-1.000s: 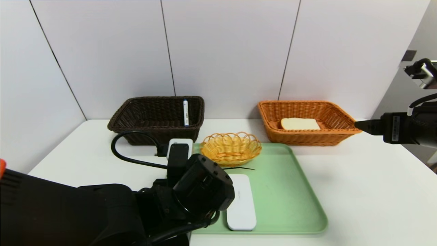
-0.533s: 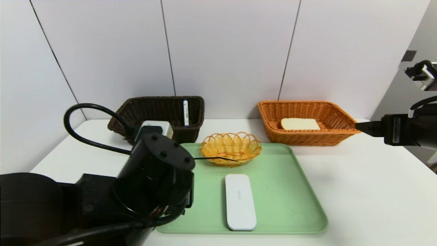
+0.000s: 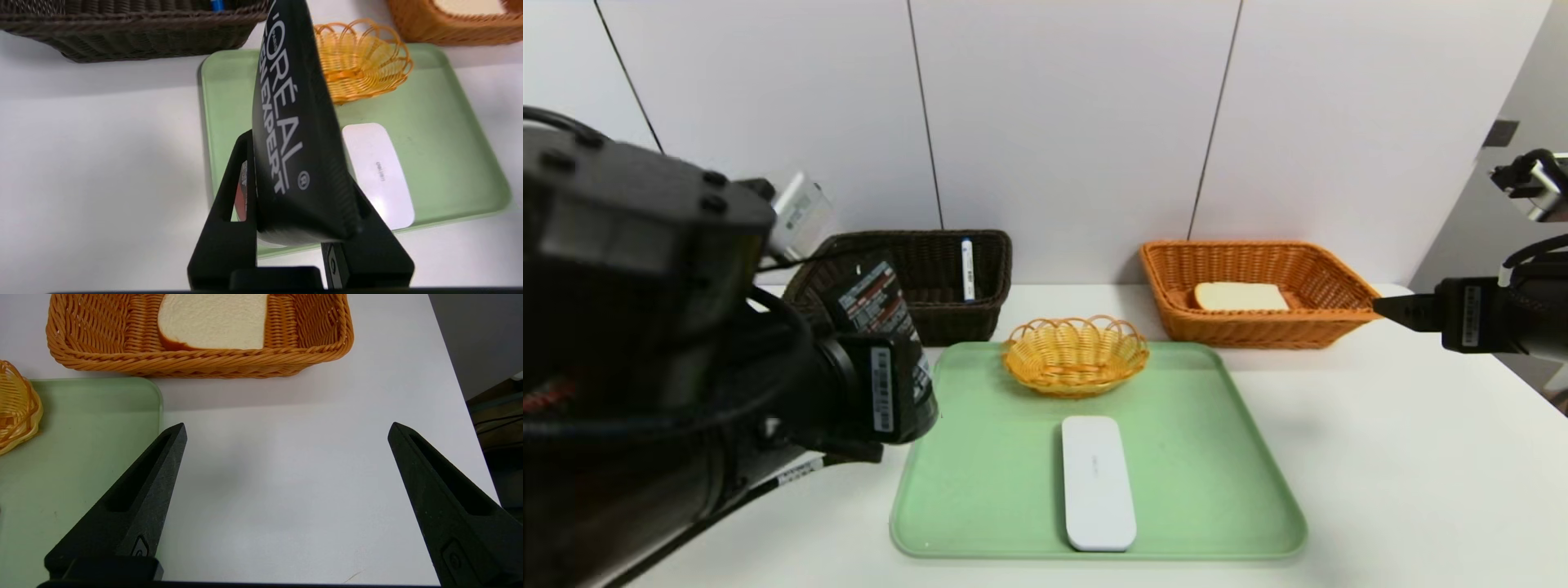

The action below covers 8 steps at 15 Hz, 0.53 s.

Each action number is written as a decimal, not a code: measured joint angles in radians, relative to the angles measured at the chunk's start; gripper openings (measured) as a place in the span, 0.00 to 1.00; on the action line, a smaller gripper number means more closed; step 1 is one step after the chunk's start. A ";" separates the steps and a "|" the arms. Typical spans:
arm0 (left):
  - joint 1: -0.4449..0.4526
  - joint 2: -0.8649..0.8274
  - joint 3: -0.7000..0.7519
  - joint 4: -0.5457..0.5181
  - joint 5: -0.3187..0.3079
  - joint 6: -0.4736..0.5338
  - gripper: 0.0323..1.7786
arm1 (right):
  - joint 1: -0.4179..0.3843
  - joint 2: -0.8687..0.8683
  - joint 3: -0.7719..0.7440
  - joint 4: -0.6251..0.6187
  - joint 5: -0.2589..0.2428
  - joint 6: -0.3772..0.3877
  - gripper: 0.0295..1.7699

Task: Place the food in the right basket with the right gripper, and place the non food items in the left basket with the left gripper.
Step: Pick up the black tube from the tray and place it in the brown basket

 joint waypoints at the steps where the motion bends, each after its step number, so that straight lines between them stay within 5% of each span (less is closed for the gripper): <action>1: 0.032 -0.011 -0.037 0.027 -0.029 0.018 0.23 | 0.000 0.000 0.000 0.000 0.000 0.000 0.96; 8: 0.404 0.027 -0.246 0.054 -0.308 0.128 0.23 | 0.000 -0.013 0.013 0.000 0.001 0.000 0.96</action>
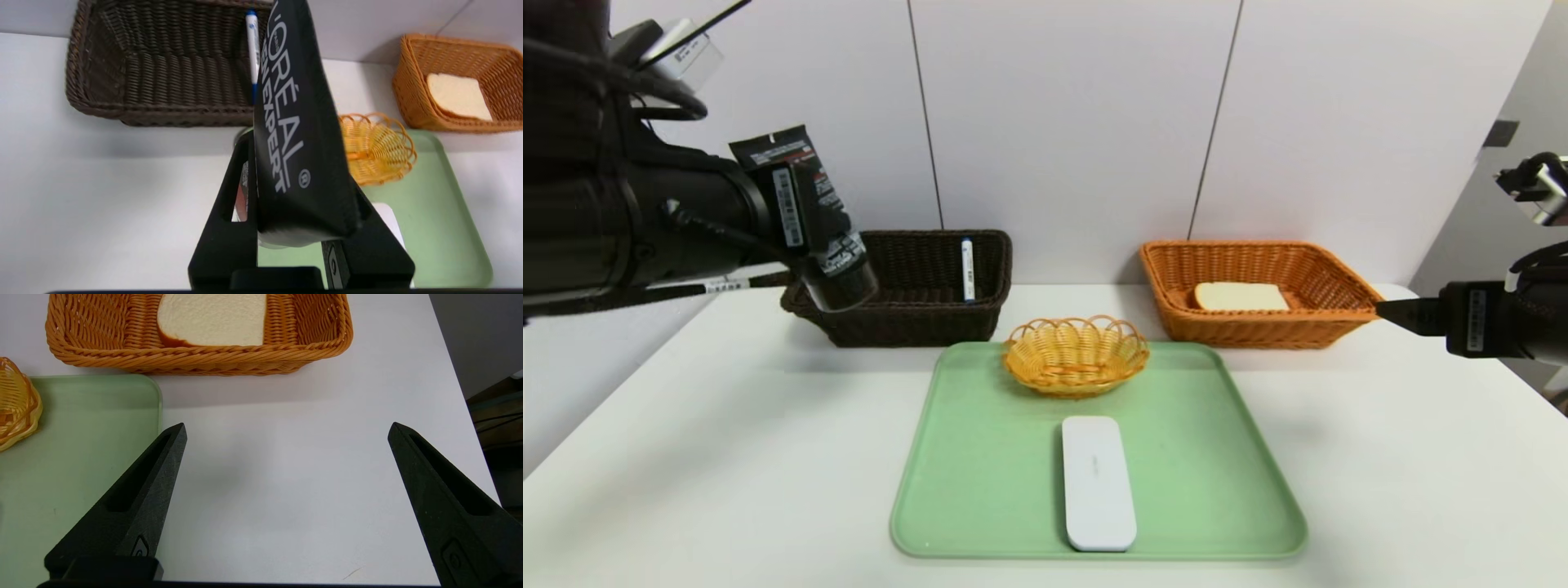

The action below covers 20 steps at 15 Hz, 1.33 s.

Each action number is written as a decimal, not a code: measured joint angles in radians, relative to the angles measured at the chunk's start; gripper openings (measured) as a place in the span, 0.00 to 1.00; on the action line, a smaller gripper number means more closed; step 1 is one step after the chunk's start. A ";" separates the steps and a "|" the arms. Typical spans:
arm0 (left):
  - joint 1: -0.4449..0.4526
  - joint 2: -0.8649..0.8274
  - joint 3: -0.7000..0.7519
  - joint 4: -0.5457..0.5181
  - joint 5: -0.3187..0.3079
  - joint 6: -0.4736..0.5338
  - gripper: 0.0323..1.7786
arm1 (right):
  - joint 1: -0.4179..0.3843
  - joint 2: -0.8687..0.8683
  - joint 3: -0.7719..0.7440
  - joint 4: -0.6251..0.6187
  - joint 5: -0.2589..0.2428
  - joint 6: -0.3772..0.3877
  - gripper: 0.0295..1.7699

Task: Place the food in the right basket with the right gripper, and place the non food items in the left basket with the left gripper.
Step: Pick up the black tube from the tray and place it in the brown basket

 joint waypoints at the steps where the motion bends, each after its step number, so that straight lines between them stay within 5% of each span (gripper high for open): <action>1: 0.052 0.028 -0.037 -0.004 -0.033 0.011 0.23 | 0.000 -0.001 0.002 0.000 0.000 0.000 0.96; 10: 0.293 0.390 -0.282 -0.126 -0.088 0.052 0.23 | -0.001 -0.005 0.017 -0.001 0.000 0.000 0.96; 20: 0.376 0.608 -0.451 -0.132 -0.118 0.055 0.23 | -0.001 -0.001 0.017 -0.001 0.000 0.000 0.96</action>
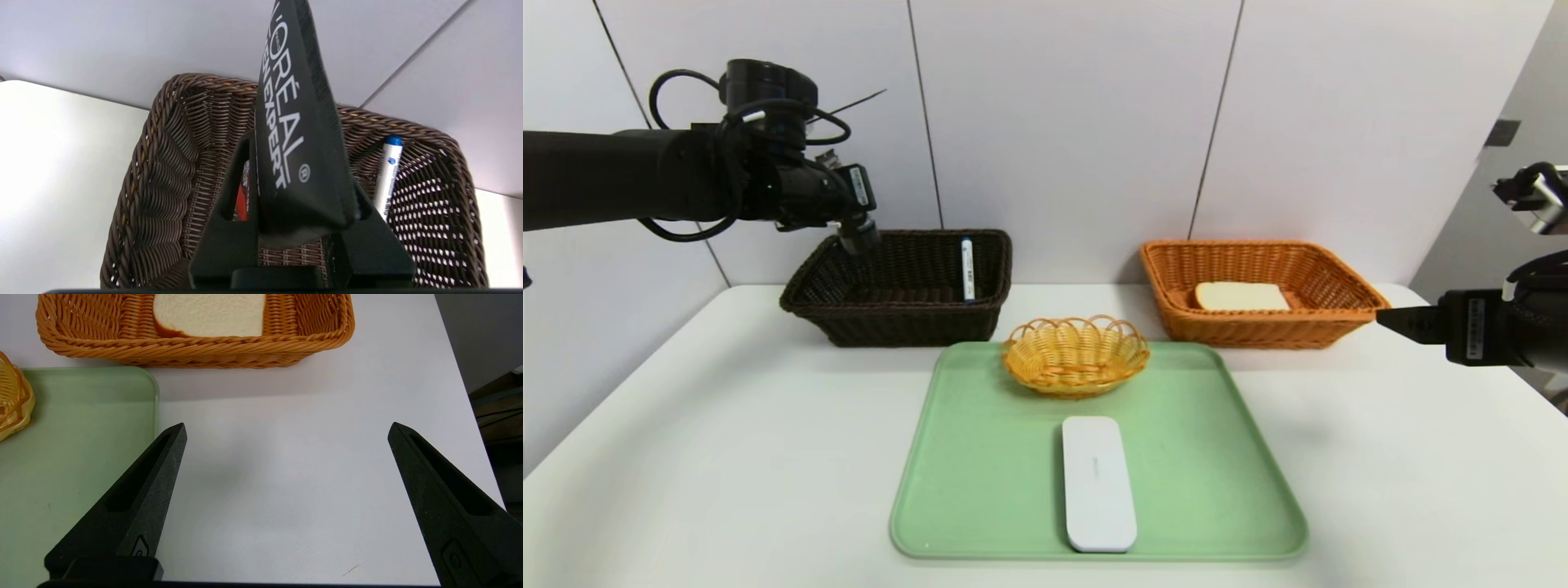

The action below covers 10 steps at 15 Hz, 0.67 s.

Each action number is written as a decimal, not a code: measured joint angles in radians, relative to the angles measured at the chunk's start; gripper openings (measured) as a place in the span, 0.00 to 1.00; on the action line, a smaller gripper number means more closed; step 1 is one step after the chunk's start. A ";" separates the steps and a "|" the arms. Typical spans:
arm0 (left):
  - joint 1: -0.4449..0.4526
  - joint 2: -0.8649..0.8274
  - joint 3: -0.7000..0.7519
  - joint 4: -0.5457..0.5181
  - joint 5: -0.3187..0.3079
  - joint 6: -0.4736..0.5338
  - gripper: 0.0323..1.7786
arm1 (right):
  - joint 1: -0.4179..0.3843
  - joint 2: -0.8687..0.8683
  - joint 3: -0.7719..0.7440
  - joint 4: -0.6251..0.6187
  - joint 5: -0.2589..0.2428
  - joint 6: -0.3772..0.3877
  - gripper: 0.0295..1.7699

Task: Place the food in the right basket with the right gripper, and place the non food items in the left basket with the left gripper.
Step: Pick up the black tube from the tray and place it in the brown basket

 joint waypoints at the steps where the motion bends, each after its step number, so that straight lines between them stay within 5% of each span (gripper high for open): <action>1: 0.000 0.010 -0.003 0.002 0.000 0.000 0.23 | -0.001 0.000 -0.002 0.000 0.000 0.000 0.96; 10: 0.004 0.071 0.039 0.000 0.002 -0.009 0.22 | -0.007 0.003 -0.008 -0.001 0.001 0.000 0.96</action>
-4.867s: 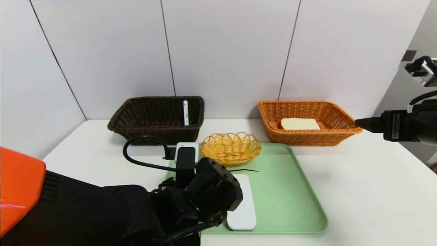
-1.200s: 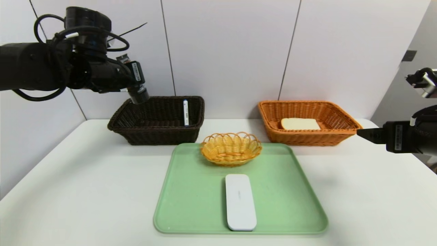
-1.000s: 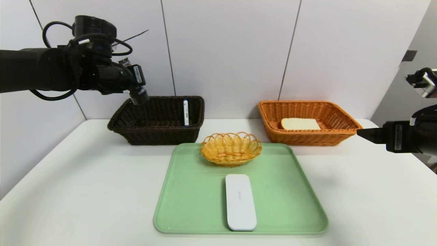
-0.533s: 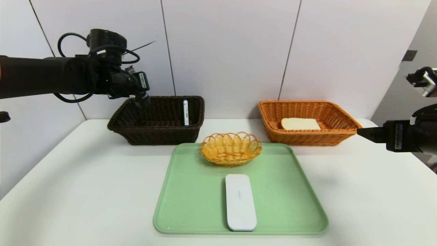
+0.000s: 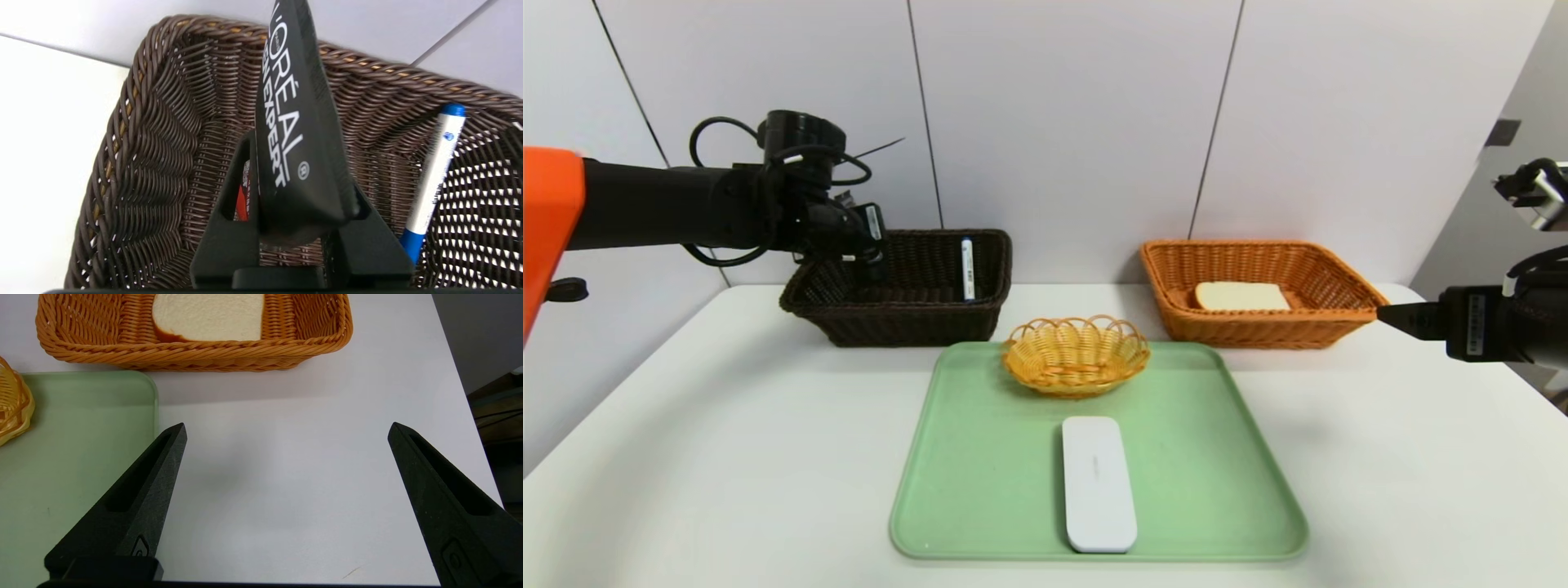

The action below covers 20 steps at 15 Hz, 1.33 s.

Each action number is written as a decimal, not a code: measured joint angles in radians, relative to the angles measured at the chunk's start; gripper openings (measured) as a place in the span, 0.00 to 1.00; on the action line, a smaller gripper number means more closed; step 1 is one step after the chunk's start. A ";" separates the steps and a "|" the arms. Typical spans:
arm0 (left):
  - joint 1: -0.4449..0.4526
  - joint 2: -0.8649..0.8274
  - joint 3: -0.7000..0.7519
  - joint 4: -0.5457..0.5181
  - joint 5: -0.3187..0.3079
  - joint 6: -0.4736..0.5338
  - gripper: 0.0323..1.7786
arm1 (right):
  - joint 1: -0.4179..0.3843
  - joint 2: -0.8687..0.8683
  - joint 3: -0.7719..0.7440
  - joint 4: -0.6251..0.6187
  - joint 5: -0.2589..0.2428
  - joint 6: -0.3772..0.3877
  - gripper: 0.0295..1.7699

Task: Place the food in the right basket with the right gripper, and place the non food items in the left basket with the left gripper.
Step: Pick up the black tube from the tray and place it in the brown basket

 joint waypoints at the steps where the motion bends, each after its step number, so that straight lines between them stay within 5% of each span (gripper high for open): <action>1: 0.000 0.003 0.001 0.000 0.000 -0.002 0.22 | 0.000 0.000 0.001 0.000 0.000 0.000 0.96; 16: 0.000 0.056 0.027 -0.020 0.006 -0.008 0.22 | -0.003 0.000 -0.001 0.000 -0.002 -0.003 0.96; 20: 0.000 0.066 0.028 -0.047 0.010 -0.007 0.48 | -0.002 0.001 -0.001 0.000 -0.001 -0.003 0.96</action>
